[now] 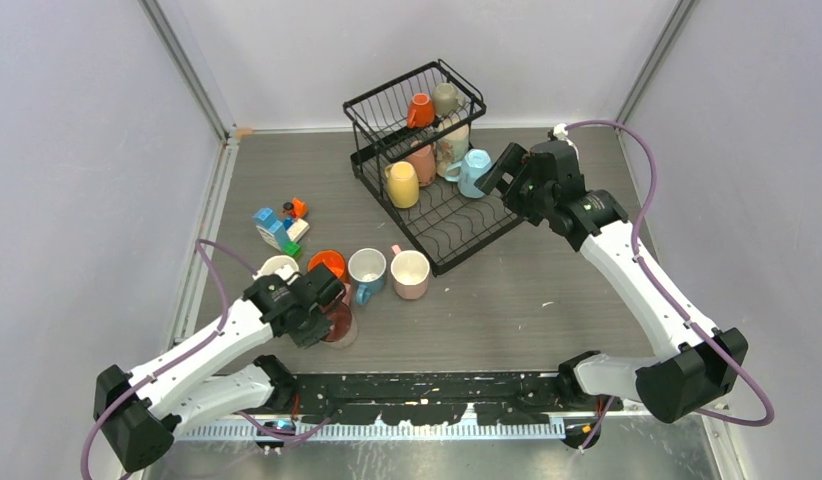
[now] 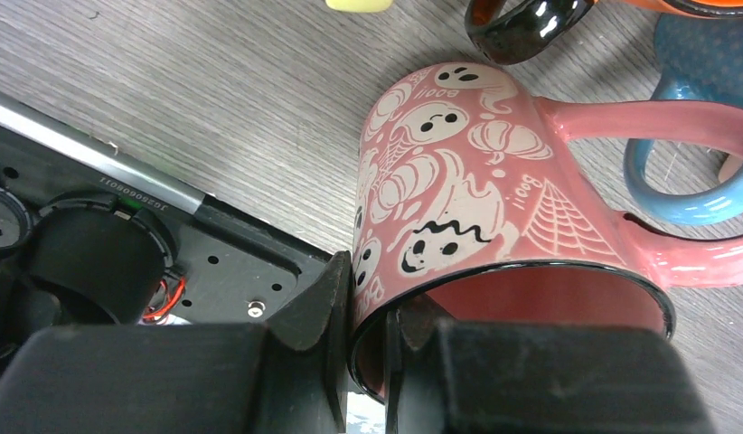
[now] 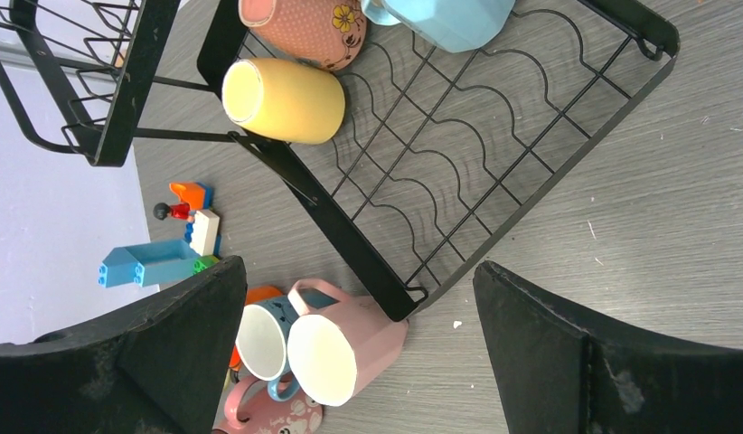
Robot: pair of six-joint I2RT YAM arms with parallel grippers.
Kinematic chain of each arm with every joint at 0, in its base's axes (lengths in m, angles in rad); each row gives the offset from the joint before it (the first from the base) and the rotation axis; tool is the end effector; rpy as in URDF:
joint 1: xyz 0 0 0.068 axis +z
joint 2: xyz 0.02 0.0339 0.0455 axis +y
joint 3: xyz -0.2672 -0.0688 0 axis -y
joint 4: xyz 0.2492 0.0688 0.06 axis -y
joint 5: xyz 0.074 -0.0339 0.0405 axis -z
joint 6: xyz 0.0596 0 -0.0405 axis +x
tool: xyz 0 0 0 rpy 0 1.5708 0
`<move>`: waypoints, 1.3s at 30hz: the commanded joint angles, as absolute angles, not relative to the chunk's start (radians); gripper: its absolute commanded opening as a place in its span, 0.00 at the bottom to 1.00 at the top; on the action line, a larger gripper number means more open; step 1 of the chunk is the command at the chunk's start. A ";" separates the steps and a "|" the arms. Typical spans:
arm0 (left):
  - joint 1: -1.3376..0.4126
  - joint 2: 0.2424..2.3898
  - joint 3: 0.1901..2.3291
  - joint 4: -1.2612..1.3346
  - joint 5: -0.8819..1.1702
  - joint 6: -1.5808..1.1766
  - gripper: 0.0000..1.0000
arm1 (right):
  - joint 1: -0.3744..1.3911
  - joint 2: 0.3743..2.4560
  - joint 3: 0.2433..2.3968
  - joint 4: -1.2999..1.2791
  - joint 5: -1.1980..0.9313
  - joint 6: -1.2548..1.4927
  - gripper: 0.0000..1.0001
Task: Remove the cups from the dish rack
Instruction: Place the cup at the center of the board.
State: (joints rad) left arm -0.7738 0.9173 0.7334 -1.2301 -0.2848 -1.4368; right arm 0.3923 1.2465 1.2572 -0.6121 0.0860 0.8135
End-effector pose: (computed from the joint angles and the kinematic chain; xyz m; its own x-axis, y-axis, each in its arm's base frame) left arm 0.1076 -0.0817 0.2095 -0.7280 -0.6185 -0.2959 -0.6147 0.7799 -0.1177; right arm 0.2730 0.1074 0.3540 -0.5884 0.5401 -0.6017 0.1632 0.8082 0.5658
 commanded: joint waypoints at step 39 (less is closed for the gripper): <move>-0.764 0.909 1.082 -0.843 -0.019 -0.666 1.00 | 0.364 1.532 1.439 -0.531 0.157 0.634 1.00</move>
State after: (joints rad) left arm -0.7700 0.8730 1.0359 -0.9726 -0.0986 -0.7849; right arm 0.3901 1.4555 1.3716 -0.6659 0.1276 0.7155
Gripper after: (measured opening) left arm 0.996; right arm 0.996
